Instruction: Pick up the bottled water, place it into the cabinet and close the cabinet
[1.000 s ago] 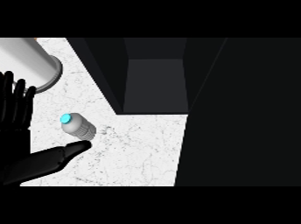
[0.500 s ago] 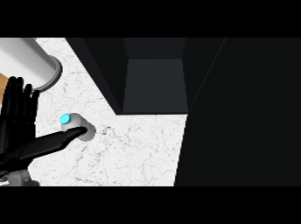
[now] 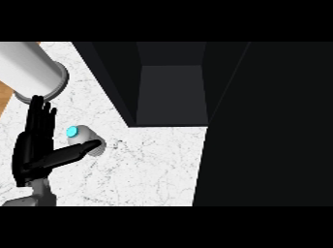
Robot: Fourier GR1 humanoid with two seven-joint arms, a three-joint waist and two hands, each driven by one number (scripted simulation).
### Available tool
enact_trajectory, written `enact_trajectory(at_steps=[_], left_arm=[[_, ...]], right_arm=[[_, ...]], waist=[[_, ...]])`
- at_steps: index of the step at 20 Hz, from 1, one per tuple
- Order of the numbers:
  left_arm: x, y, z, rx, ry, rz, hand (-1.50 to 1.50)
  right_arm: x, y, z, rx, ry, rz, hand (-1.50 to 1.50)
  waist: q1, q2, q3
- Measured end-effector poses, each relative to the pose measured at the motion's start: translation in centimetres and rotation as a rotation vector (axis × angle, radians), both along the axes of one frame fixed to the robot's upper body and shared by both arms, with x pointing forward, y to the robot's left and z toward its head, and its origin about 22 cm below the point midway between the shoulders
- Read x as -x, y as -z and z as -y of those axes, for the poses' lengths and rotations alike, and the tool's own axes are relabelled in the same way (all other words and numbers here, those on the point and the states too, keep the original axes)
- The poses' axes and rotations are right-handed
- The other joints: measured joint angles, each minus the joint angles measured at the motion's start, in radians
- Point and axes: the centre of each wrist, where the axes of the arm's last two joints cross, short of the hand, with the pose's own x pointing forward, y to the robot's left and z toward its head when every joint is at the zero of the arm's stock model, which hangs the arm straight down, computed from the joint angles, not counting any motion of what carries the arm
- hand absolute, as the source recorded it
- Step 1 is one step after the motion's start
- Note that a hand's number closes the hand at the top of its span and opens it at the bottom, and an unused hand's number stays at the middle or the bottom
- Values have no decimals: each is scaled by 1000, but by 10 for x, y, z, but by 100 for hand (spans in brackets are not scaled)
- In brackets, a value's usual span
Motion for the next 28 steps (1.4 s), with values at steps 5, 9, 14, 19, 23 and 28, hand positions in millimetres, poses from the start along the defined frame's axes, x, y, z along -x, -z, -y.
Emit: enact_trajectory(at_steps=[5, 9, 14, 19, 23, 28], left_arm=[[1, 39, -12, 5, -2, -13, -150], [-2, 64, -15, 12, -7, -25, -150], [-1, 95, -22, 18, -33, -48, -150], [7, 122, -23, 18, -45, -64, -150], [10, 134, -27, 26, -38, -69, -150], [8, 148, -27, 48, -20, -50, -150]], right_arm=[[0, -1, -1, 15, -7, -3, -150], [-1, -3, -2, 14, -8, -1, -150], [-1, -5, -4, 15, -11, -10, -150], [-3, -10, -6, 14, -15, -4, -150], [-2, -10, -7, 17, -15, -12, -150], [-3, -10, -9, 14, -15, -8, -150]], waist=[[0, 0, 0], [0, 0, 0], [-2, 0, 0], [0, 0, 0], [0, 0, 0], [-1, 0, 0]])
